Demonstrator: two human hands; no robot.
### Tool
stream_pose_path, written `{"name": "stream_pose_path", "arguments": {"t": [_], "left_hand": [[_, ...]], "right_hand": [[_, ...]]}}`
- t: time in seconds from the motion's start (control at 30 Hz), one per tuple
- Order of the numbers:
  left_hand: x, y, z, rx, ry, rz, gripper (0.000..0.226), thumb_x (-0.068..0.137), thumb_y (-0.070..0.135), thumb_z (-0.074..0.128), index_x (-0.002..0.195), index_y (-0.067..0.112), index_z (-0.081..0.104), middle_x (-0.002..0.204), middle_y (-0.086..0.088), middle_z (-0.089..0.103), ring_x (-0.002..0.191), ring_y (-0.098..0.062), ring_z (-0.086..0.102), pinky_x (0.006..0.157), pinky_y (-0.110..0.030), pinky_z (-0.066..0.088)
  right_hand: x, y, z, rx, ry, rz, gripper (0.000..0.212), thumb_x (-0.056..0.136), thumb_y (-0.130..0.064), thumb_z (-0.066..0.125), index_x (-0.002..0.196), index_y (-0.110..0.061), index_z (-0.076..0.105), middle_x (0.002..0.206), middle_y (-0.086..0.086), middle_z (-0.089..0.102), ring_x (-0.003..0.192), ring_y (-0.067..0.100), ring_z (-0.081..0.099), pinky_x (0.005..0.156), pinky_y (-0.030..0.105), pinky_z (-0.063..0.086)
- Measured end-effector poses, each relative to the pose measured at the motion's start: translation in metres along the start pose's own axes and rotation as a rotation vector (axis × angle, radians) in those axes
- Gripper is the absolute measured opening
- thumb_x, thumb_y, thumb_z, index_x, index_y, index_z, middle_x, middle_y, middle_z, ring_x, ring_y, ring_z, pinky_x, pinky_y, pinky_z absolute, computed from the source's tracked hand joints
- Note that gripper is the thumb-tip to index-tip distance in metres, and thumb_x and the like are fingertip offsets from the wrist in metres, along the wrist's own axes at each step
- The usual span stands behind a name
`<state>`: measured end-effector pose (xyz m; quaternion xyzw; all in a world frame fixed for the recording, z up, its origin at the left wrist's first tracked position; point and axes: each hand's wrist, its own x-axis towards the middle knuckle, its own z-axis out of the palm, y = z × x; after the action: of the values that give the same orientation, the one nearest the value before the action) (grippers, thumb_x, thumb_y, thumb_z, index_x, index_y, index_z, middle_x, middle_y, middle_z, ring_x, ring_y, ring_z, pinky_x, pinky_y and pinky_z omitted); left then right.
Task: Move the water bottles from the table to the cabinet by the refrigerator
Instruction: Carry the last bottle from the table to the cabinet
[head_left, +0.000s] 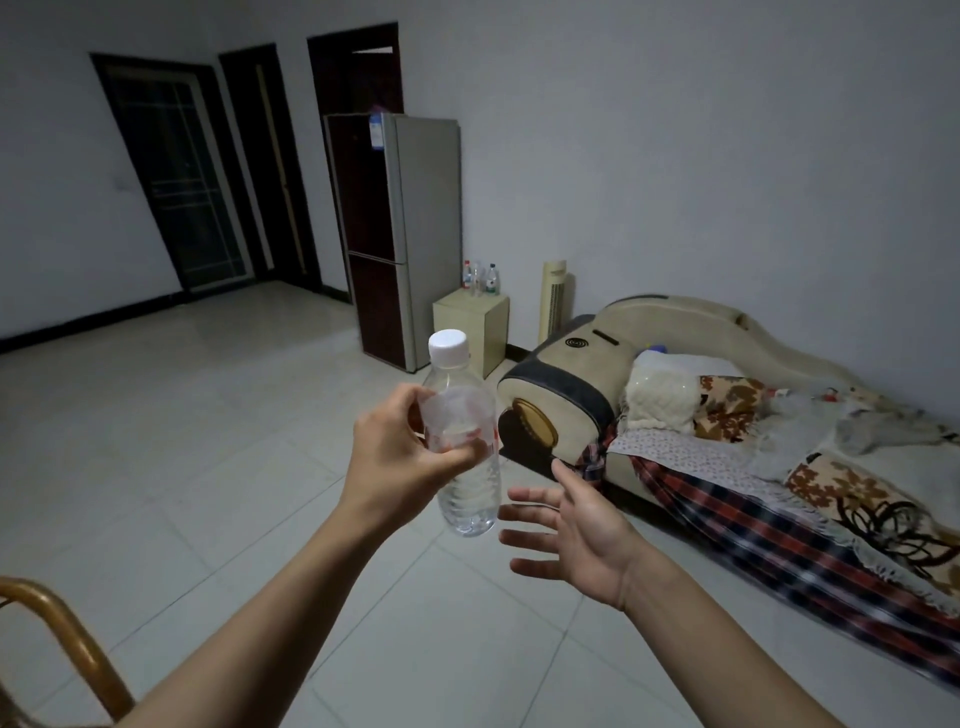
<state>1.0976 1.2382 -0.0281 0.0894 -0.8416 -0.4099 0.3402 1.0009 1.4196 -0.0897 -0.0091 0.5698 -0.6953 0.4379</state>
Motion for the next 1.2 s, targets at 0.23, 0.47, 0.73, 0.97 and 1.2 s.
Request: {"name": "stream_pose_path", "arguments": {"t": [0.23,0.47,0.73,0.97,1.2], "left_hand": [[0.085,-0.069,-0.001,-0.024,-0.011,0.019,0.051,0.062,0.032,0.091,0.102,0.018,0.062,0.094,0.006,0.068,0.082,-0.004,0.065,0.066,-0.01,0.051],[0.173,-0.133,-0.003,-0.028,-0.028,0.037,0.052,0.062,0.037,0.09,0.101,0.019,0.062,0.095,0.006,0.068,0.084,-0.005,0.064,0.067,-0.011,0.053],[0.265,-0.197,0.018,-0.011,-0.054,-0.002,0.051,0.061,0.038,0.09,0.1,0.022,0.061,0.092,0.011,0.067,0.081,-0.002,0.064,0.065,-0.01,0.051],[0.373,-0.238,0.068,0.033,-0.052,-0.012,0.052,0.06,0.032,0.091,0.101,0.019,0.063,0.092,0.011,0.068,0.082,0.005,0.063,0.064,-0.01,0.052],[0.482,-0.266,0.105,0.074,-0.009,-0.021,0.052,0.061,0.034,0.091,0.102,0.018,0.062,0.092,0.013,0.066,0.08,0.002,0.064,0.066,-0.015,0.055]], "right_hand": [[0.089,-0.04,0.03,-0.07,0.039,-0.015,0.063,0.098,-0.062,0.036,0.122,-0.011,0.064,0.123,0.014,0.067,0.107,0.032,0.064,0.082,0.044,0.054],[0.177,-0.084,0.059,-0.101,0.086,-0.024,0.062,0.097,-0.062,0.039,0.121,-0.011,0.065,0.118,0.012,0.068,0.107,0.032,0.065,0.082,0.045,0.054],[0.283,-0.128,0.062,-0.113,0.072,-0.006,0.062,0.097,-0.062,0.038,0.121,-0.012,0.064,0.117,0.013,0.068,0.104,0.03,0.065,0.078,0.042,0.053],[0.4,-0.192,0.032,-0.113,0.018,-0.016,0.061,0.096,-0.064,0.038,0.12,-0.014,0.064,0.116,0.012,0.069,0.105,0.03,0.065,0.076,0.04,0.053],[0.494,-0.274,0.01,-0.141,-0.013,-0.025,0.06,0.096,-0.064,0.038,0.122,-0.016,0.064,0.12,0.01,0.07,0.111,0.03,0.066,0.085,0.044,0.055]]}}
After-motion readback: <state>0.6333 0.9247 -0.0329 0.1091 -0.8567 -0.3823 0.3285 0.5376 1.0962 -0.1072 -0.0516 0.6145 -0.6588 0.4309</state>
